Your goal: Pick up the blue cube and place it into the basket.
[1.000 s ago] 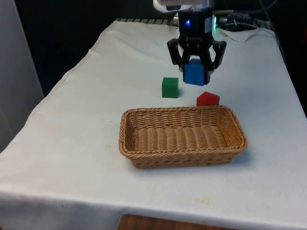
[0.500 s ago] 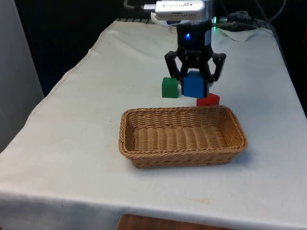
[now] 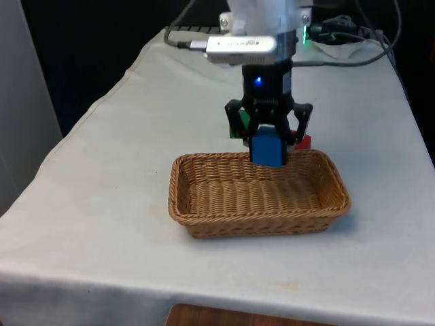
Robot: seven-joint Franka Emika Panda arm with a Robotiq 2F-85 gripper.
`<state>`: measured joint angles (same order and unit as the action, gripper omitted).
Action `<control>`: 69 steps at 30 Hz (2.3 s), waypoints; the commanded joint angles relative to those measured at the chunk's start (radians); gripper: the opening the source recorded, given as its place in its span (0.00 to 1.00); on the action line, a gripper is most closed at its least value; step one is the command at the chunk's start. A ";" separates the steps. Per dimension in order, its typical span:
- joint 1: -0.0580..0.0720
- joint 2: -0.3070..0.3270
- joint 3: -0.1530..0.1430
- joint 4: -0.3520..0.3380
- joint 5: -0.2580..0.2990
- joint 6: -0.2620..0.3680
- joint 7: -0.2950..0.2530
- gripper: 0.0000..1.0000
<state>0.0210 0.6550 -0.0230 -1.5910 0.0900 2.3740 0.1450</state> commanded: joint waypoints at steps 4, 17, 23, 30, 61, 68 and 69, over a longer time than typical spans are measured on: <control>-0.016 0.047 0.005 0.040 0.023 -0.002 -0.030 0.00; -0.020 0.141 -0.009 0.093 0.025 0.007 -0.074 0.00; -0.020 0.188 -0.015 0.133 0.023 0.006 -0.095 0.00; -0.017 0.194 -0.019 0.141 0.023 0.004 -0.094 0.00; -0.017 0.195 -0.019 0.141 0.023 0.005 -0.093 1.00; -0.016 0.189 -0.021 0.147 0.021 0.001 -0.094 1.00; -0.016 0.167 -0.020 0.143 0.019 -0.019 -0.100 1.00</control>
<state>0.0050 0.8320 -0.0440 -1.4420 0.1110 2.3630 0.0460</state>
